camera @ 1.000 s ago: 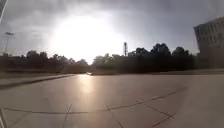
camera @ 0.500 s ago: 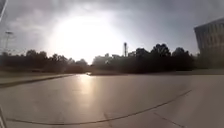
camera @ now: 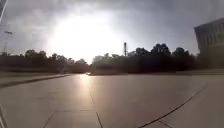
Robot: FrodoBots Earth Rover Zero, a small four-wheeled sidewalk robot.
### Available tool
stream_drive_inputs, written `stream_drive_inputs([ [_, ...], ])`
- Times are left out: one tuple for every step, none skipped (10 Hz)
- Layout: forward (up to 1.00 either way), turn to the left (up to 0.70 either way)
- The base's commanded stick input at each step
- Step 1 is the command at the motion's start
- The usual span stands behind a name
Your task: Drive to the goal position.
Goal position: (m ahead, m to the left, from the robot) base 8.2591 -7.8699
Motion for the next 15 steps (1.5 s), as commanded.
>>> stream_drive_inputs([
  [0.70,0.00],
  [0.70,0.00],
  [0.70,0.00],
  [0.70,0.00],
  [0.70,0.00],
  [0.70,0.00],
  [0.70,0.00],
  [0.70,0.00],
  [0.70,0.00],
  [0.70,0.00],
  [0.70,0.00],
  [0.70,0.00],
  [0.70,0.00],
  [0.70,0.00],
  [0.70,0.00],
])
